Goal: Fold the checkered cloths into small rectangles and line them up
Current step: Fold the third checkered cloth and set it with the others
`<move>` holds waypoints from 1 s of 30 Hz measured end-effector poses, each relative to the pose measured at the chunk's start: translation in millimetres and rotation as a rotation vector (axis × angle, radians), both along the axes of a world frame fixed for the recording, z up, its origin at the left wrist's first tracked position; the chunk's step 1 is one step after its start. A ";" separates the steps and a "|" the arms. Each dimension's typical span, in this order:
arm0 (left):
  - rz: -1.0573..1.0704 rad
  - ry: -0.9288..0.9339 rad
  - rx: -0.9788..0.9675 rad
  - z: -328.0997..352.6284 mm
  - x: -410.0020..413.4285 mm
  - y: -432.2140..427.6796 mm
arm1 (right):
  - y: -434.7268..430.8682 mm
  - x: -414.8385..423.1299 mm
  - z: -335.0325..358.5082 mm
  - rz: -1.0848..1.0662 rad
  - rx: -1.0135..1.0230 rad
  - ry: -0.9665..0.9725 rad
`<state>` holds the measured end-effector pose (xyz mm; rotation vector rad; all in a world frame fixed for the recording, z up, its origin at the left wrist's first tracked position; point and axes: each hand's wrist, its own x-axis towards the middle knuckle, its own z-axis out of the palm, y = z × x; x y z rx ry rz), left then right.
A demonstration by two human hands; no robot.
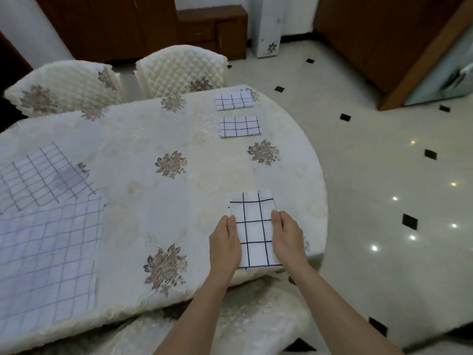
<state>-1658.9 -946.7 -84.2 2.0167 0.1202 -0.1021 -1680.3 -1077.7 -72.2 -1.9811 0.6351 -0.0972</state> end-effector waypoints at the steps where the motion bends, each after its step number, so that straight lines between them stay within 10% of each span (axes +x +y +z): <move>1: -0.032 0.003 -0.004 0.0 -0.6 -10.4 | -10.0 -5.4 0.0 -0.037 -0.005 -0.002; 17: -0.468 -0.007 0.071 -11.9 -4.7 -209.1 | -184.6 -63.8 -12.9 -0.507 0.052 -0.033; 30: -0.409 0.047 0.114 -13.1 19.7 -448.0 | -433.9 -28.7 -22.0 -0.427 0.082 0.003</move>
